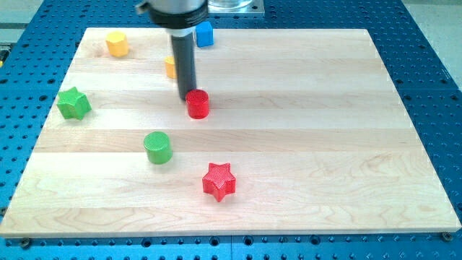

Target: Place the circles together

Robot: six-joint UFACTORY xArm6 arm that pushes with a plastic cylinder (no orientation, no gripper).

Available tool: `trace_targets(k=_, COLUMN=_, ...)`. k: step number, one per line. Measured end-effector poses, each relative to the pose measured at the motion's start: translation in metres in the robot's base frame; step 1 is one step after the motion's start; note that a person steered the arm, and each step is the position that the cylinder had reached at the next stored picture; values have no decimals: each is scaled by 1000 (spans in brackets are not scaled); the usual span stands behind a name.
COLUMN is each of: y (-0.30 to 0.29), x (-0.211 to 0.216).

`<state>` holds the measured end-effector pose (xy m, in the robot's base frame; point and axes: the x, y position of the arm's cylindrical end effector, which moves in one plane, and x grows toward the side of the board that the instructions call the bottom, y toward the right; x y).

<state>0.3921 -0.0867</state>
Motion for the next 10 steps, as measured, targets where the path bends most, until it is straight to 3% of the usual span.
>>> trace_targets(k=3, y=-71, x=115)
trace_targets(k=4, y=-43, x=127)
trace_targets(k=5, y=-2, x=68)
trace_targets(k=7, y=15, x=105)
trace_targets(k=9, y=103, x=105)
trace_targets(k=10, y=115, x=80)
